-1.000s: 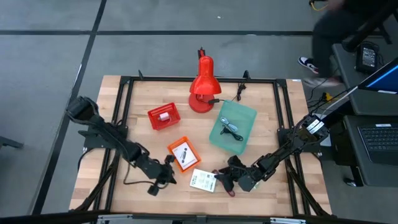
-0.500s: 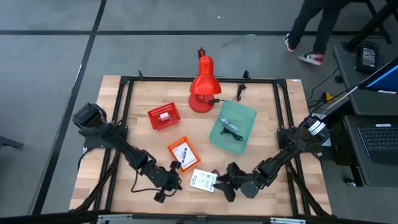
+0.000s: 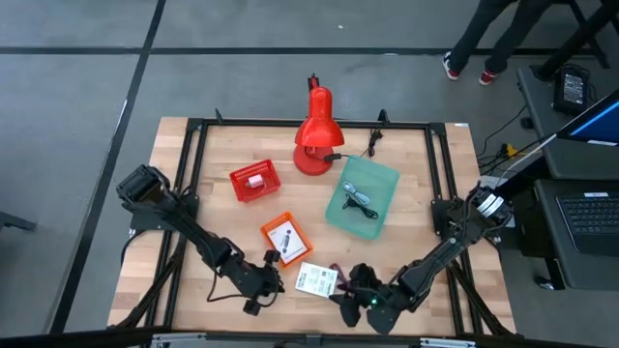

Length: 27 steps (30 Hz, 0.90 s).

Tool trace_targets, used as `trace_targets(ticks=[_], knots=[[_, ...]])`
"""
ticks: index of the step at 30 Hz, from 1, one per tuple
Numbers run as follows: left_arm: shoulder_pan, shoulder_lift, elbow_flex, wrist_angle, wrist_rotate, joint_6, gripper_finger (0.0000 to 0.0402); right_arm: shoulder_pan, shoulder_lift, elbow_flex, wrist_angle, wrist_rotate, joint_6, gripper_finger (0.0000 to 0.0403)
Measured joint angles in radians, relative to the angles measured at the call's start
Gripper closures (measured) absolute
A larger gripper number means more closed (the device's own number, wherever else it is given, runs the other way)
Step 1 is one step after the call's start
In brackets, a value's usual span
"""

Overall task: Pick and place items into bin
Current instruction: Put the white card reader box into the orange bin

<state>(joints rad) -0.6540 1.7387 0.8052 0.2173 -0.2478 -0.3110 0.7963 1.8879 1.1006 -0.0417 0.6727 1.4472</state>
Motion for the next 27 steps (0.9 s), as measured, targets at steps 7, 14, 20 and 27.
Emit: trace_targets(ticks=[7, 14, 20, 27], knots=[[-0.012, 0.098, 0.11, -0.182, -0.189, -0.065, 0.04, 0.001, 0.102, 0.133, -0.021, -0.002, 0.014, 0.0203], [-0.075, 0.155, 0.234, -0.394, -0.323, -0.064, 0.04, 0.008, 0.148, 0.273, -0.194, 0.052, 0.043, 0.0203], [-0.087, 0.208, 0.274, -0.397, -0.359, 0.006, 0.04, 0.008, 0.204, 0.289, -0.197, 0.043, 0.151, 0.0203], [-0.083, 0.247, 0.288, -0.4, -0.385, 0.074, 0.04, 0.013, 0.22, 0.29, -0.187, 0.025, 0.252, 0.0203]])
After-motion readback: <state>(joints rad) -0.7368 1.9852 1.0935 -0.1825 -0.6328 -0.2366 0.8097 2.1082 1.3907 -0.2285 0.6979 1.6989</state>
